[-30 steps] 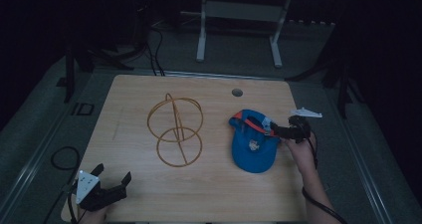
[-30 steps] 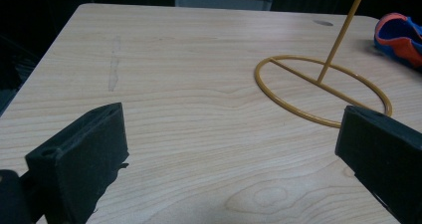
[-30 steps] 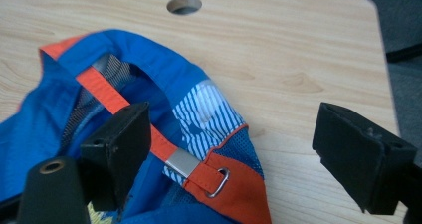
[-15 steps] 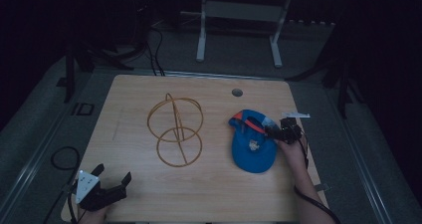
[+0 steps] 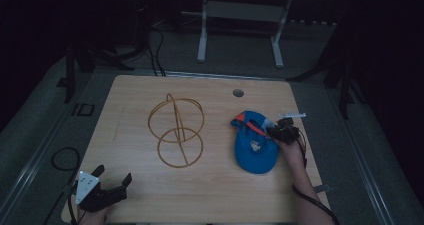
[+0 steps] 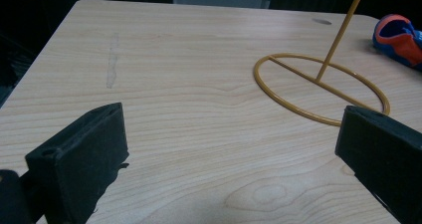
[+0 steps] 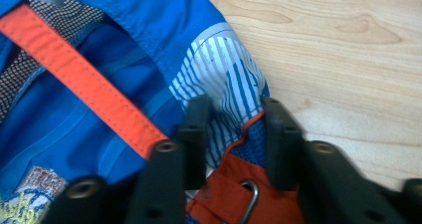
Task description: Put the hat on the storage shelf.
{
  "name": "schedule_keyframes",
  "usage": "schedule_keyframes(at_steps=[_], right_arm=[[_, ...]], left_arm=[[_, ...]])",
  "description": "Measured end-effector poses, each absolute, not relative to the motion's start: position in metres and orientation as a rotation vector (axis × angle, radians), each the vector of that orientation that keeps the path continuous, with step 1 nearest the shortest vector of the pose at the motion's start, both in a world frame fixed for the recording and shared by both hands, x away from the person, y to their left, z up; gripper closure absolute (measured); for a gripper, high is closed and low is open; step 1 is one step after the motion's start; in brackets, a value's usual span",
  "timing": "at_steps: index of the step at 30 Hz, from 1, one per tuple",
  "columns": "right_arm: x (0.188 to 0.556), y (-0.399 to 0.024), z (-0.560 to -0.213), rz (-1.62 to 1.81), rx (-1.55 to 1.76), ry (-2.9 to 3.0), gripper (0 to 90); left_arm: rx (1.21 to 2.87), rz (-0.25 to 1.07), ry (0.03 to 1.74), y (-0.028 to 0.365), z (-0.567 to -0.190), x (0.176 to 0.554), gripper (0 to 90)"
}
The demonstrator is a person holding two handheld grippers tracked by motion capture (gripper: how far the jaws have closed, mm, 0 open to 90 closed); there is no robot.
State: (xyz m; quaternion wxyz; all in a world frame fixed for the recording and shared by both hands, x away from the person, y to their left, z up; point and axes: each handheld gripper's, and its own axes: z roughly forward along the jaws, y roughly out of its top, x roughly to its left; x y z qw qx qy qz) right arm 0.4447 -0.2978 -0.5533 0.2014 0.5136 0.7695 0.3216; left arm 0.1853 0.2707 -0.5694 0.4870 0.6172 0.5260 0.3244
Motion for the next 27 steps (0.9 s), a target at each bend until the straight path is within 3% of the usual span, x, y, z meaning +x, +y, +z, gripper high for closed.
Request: schedule_keyframes(at_steps=[3, 8, 27], right_arm=[[0.444, -0.292, -0.553, 0.854, 1.396, 2.161, 81.6], [0.442, -0.288, -0.551, 0.825, 1.373, 2.164, 86.7], [0.413, -0.279, -0.479, 1.025, 1.259, 2.036, 88.0]], left_arm=[[1.501, 0.790, 1.279, 0.271, -0.569, 0.185, 0.3], [1.497, 0.801, 1.291, 0.272, -0.569, 0.185, 0.4], [1.569, 0.784, 1.353, 0.265, -0.561, 0.185, 1.2]])
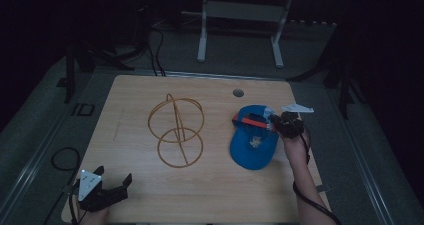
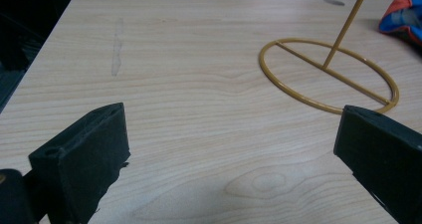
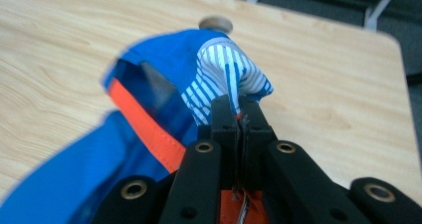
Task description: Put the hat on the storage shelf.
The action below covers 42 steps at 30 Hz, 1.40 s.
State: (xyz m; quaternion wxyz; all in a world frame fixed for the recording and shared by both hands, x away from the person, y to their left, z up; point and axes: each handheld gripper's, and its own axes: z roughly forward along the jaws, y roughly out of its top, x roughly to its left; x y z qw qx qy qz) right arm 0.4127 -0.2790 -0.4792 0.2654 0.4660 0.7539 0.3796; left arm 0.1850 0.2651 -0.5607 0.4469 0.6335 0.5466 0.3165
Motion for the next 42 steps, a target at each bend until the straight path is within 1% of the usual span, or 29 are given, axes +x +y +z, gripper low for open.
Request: schedule_keyframes(at_steps=[12, 17, 20, 28, 32, 37, 39, 40, 42], right_arm=[[0.394, -0.266, -0.424, 1.094, 1.103, 1.993, 88.1], [0.386, -0.265, -0.404, 1.108, 1.048, 1.986, 88.1], [0.380, -0.266, -0.394, 1.121, 1.021, 1.985, 88.1], [0.362, -0.273, -0.389, 1.130, 0.972, 2.007, 88.1], [0.354, -0.274, -0.391, 1.129, 0.957, 2.017, 88.1], [0.337, -0.278, -0.389, 1.159, 0.924, 2.025, 88.1], [0.334, -0.278, -0.389, 1.169, 0.921, 2.029, 88.1], [0.325, -0.278, -0.388, 1.183, 0.895, 2.033, 88.2], [0.318, -0.278, -0.387, 1.189, 0.881, 2.032, 88.2]], left_arm=[[1.567, 0.786, 1.340, 0.264, -0.558, 0.183, 1.2], [1.590, 0.757, 1.339, 0.260, -0.556, 0.184, 1.2], [1.606, 0.714, 1.332, 0.255, -0.554, 0.184, 1.2], [1.625, 0.645, 1.238, 0.234, -0.536, 0.178, 1.2], [1.648, 0.639, 1.190, 0.224, -0.527, 0.177, 1.3], [1.658, 0.604, 1.123, 0.211, -0.509, 0.174, 1.3], [1.658, 0.604, 1.123, 0.211, -0.509, 0.174, 1.3], [1.655, 0.597, 1.106, 0.206, -0.500, 0.174, 1.3], [1.659, 0.599, 1.094, 0.205, -0.494, 0.174, 1.3]])
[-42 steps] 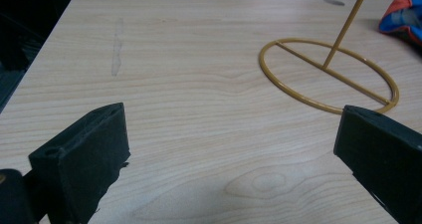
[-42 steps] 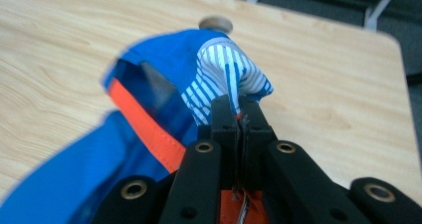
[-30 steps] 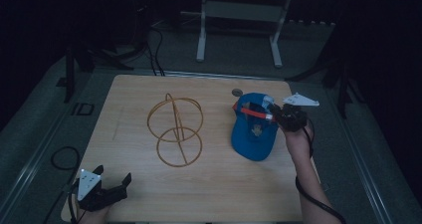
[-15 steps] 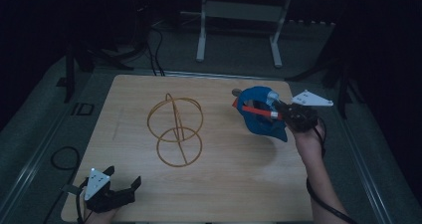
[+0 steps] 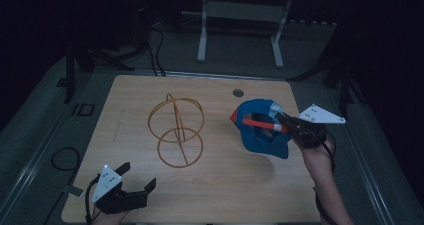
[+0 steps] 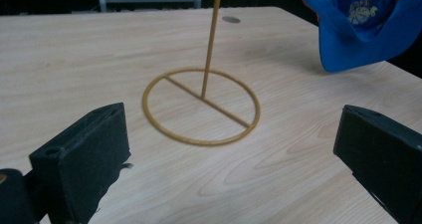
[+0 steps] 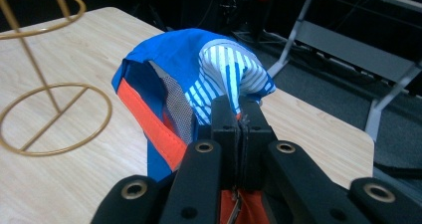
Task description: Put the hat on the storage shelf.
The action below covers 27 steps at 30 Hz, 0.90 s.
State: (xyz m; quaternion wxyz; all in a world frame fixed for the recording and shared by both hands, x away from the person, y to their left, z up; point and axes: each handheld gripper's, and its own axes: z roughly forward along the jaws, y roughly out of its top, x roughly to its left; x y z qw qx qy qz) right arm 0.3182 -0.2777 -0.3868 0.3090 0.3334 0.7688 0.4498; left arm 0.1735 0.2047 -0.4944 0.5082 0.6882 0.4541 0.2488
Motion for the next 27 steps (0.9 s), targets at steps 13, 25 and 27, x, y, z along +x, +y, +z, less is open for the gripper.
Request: schedule_keyframes(at_steps=[13, 25, 27], right_arm=[[0.286, -0.285, -0.379, 1.240, 0.832, 2.022, 88.1], [0.268, -0.280, -0.377, 1.286, 0.780, 2.040, 88.1], [0.265, -0.279, -0.376, 1.296, 0.770, 2.036, 88.1]], left_arm=[[1.697, 0.606, 0.992, 0.187, -0.448, 0.179, 1.3], [1.733, 0.600, 0.854, 0.158, -0.406, 0.195, 1.3], [1.745, 0.593, 0.837, 0.153, -0.401, 0.200, 1.4]])
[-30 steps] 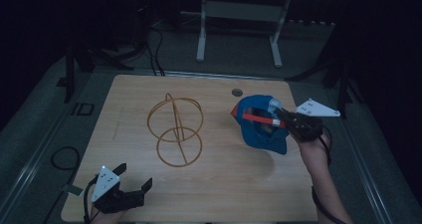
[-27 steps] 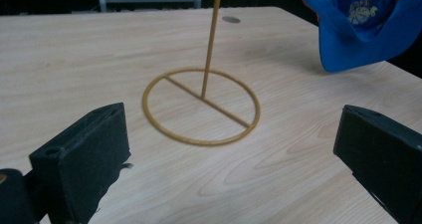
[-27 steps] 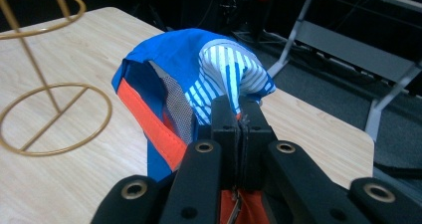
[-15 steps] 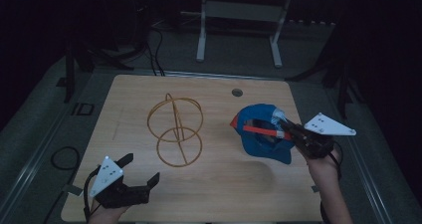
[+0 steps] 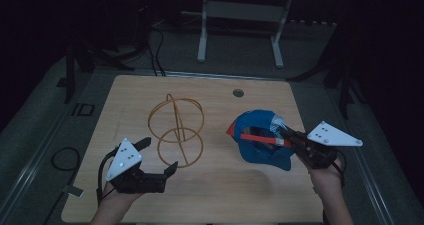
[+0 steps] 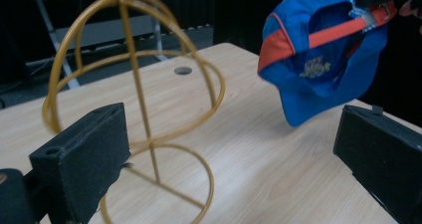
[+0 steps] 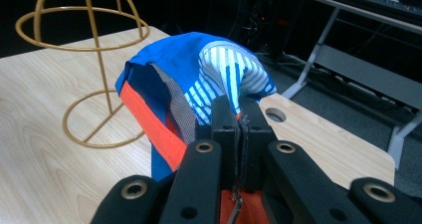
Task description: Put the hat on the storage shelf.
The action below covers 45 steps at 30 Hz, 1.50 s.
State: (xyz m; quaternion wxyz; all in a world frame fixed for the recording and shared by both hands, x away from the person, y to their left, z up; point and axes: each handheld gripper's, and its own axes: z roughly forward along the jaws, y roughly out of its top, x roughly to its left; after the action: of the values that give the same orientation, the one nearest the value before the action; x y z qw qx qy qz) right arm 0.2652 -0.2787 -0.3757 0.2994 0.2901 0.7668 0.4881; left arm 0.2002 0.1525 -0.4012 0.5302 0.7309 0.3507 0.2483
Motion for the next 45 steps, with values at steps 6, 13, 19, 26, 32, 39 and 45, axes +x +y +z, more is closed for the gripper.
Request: schedule_keyframes(at_steps=[6, 13, 19, 26, 32, 39, 45], right_arm=[[0.257, -0.279, -0.371, 1.314, 0.745, 2.031, 88.1], [0.249, -0.277, -0.371, 1.329, 0.723, 2.041, 88.1], [0.242, -0.274, -0.369, 1.348, 0.696, 2.047, 88.1], [0.233, -0.270, -0.369, 1.367, 0.661, 2.058, 88.0], [0.227, -0.267, -0.367, 1.377, 0.635, 2.067, 88.1], [0.219, -0.265, -0.362, 1.399, 0.599, 2.065, 88.0], [0.215, -0.264, -0.360, 1.424, 0.572, 2.077, 88.1]], left_arm=[[1.759, 0.575, 0.790, 0.136, -0.388, 0.213, 1.4], [1.778, 0.549, 0.717, 0.110, -0.378, 0.226, 1.4], [1.785, 0.543, 0.659, 0.087, -0.375, 0.240, 5.5], [1.823, 0.493, 0.611, 0.063, -0.372, 0.253, 7.3], [1.866, 0.451, 0.573, 0.042, -0.372, 0.263, 14.6], [1.911, 0.380, 0.563, 0.028, -0.377, 0.274, 15.0], [1.910, 0.318, 0.553, 0.024, -0.385, 0.280, 22.1]])
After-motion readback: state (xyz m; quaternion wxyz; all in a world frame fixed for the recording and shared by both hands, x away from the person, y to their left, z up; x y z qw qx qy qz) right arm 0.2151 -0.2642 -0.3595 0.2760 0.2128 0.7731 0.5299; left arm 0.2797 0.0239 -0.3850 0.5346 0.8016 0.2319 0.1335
